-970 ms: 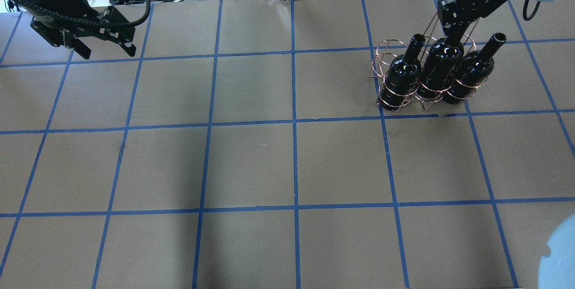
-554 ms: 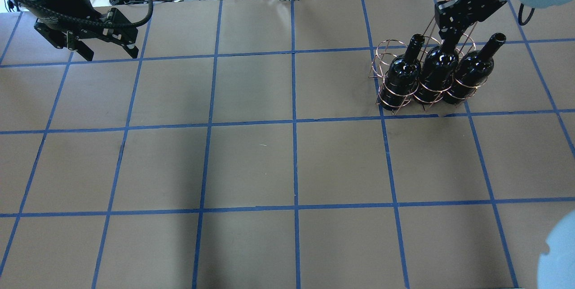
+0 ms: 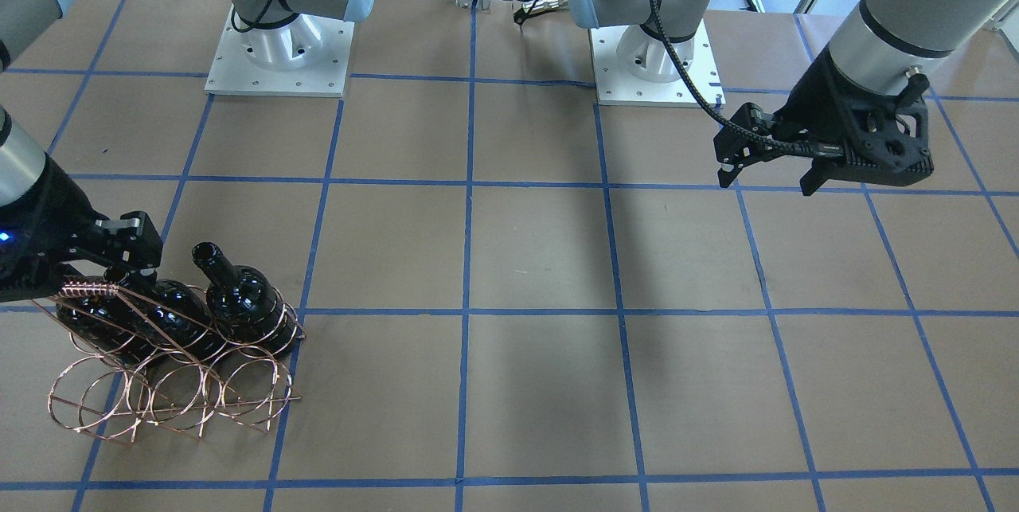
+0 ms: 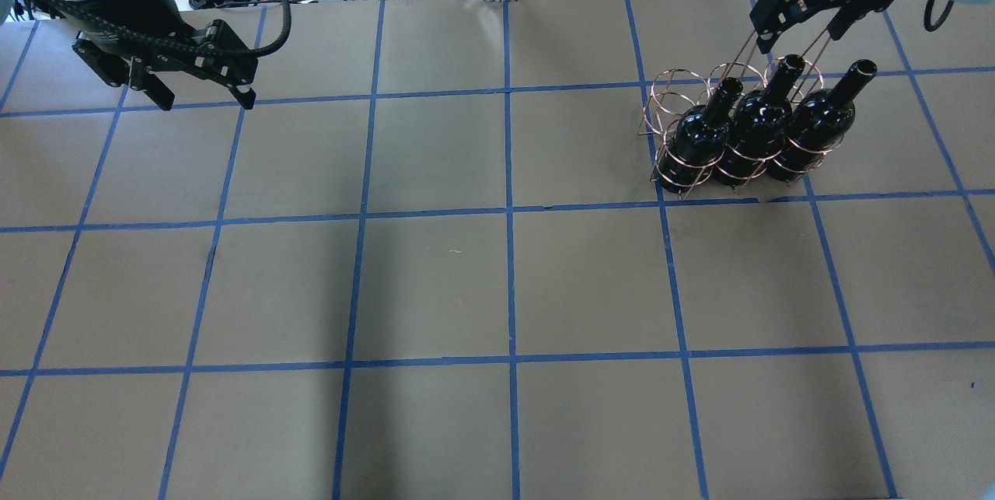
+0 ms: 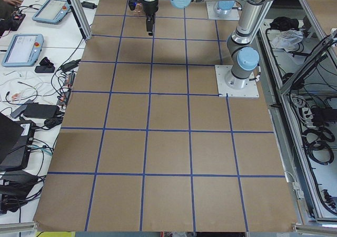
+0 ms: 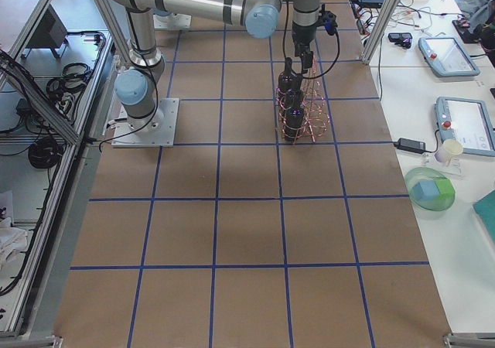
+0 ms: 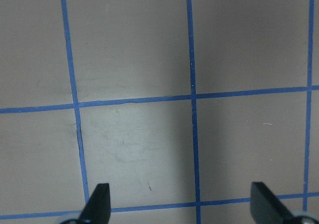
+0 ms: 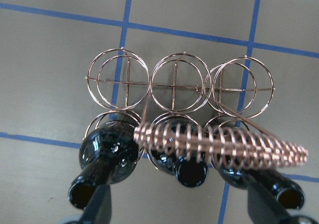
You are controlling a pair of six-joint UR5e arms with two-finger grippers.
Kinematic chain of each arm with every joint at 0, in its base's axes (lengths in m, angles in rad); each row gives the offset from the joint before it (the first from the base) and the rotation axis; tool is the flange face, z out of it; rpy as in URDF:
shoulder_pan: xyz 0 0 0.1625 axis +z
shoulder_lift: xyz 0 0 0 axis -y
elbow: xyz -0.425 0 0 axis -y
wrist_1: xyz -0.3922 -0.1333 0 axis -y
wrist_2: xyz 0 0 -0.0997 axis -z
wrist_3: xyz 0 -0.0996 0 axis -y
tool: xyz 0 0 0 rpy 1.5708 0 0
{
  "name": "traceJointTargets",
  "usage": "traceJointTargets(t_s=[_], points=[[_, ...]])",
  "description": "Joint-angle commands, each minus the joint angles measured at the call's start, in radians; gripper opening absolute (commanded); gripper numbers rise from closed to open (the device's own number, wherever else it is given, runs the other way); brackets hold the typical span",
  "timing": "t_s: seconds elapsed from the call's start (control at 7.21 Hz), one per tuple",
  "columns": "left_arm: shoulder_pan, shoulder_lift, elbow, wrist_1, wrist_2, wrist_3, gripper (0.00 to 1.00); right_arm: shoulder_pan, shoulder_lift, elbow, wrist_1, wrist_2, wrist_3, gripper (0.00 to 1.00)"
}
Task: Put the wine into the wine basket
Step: 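Open the right gripper and raise it off the bottle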
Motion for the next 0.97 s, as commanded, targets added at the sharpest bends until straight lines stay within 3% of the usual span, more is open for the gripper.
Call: traceJointTargets(t_s=[0.0, 0.28, 0.55, 0.83], points=[[-0.073, 0.004, 0.002, 0.010, 0.017, -0.115, 1.00, 0.005, -0.133, -0.001, 0.133, 0.001, 0.020, 1.00], [-0.099, 0.036, 0.002, 0.011, 0.004, -0.112, 1.00, 0.035, -0.180, 0.017, 0.201, -0.010, 0.109, 1.00], [-0.099, 0.067, -0.004, -0.023, 0.018, -0.105, 1.00, 0.212, -0.178, 0.042, 0.196, -0.022, 0.262, 1.00], [-0.098, 0.072, -0.008, -0.063, 0.021, -0.103, 1.00, 0.259, -0.167, 0.045, 0.178, -0.011, 0.310, 1.00]])
